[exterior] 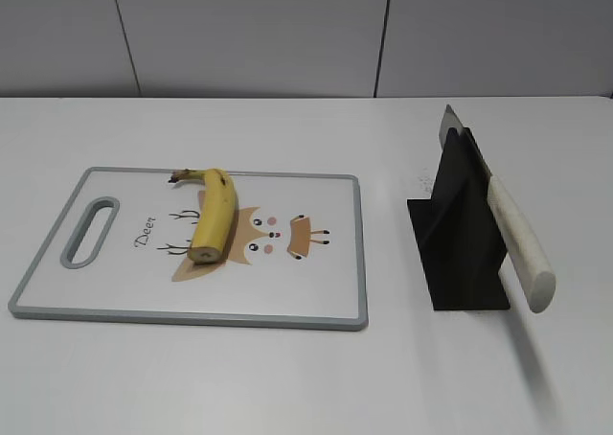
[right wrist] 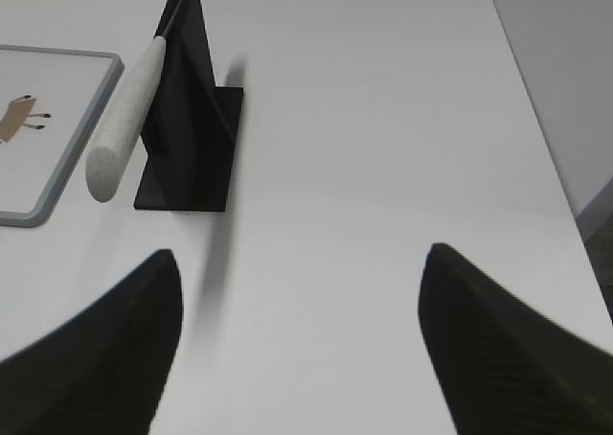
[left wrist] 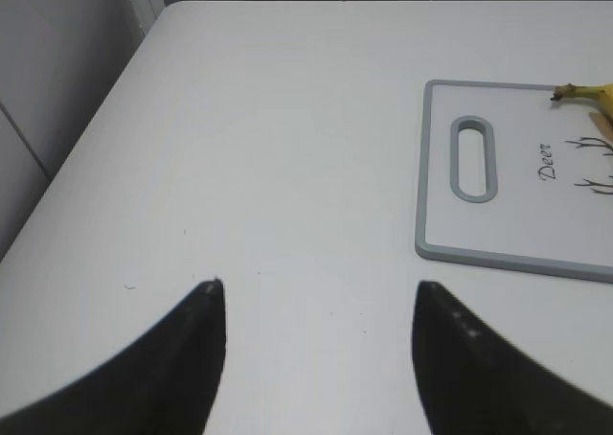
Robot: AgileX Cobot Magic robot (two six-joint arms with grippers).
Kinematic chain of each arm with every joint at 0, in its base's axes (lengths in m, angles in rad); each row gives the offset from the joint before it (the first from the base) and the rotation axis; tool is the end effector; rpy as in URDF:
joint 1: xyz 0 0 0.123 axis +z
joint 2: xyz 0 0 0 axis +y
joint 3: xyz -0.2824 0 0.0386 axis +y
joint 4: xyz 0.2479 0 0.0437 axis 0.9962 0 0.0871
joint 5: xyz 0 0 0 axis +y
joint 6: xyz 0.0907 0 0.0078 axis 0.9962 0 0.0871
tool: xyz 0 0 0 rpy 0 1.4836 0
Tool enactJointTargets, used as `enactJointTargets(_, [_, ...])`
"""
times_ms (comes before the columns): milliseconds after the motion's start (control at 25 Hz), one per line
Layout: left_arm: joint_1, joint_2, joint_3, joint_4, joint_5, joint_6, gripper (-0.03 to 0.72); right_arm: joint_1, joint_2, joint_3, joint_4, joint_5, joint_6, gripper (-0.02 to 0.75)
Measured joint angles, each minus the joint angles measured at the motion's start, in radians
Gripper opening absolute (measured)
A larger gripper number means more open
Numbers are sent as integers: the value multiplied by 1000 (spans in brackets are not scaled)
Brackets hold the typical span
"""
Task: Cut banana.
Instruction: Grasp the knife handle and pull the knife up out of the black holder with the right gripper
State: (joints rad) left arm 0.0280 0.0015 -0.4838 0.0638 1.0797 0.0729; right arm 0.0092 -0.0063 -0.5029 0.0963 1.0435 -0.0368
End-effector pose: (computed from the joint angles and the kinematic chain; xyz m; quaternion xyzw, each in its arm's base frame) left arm -0.0038 0.0050 0.2713 0.0181 0.8620 0.0573 0.5033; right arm -0.0057 0.0075 0.2796 -0.0211 0.8450 0.0408 0.5327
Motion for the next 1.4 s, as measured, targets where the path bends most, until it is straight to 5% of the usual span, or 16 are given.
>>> enactJointTargets(920, [0,0,0,0,0,0,564,0,8,-22,0,19,9,592])
enactJointTargets(1400, [0,0,0,0,0,0,564,0,298,-207,0,164,10,592])
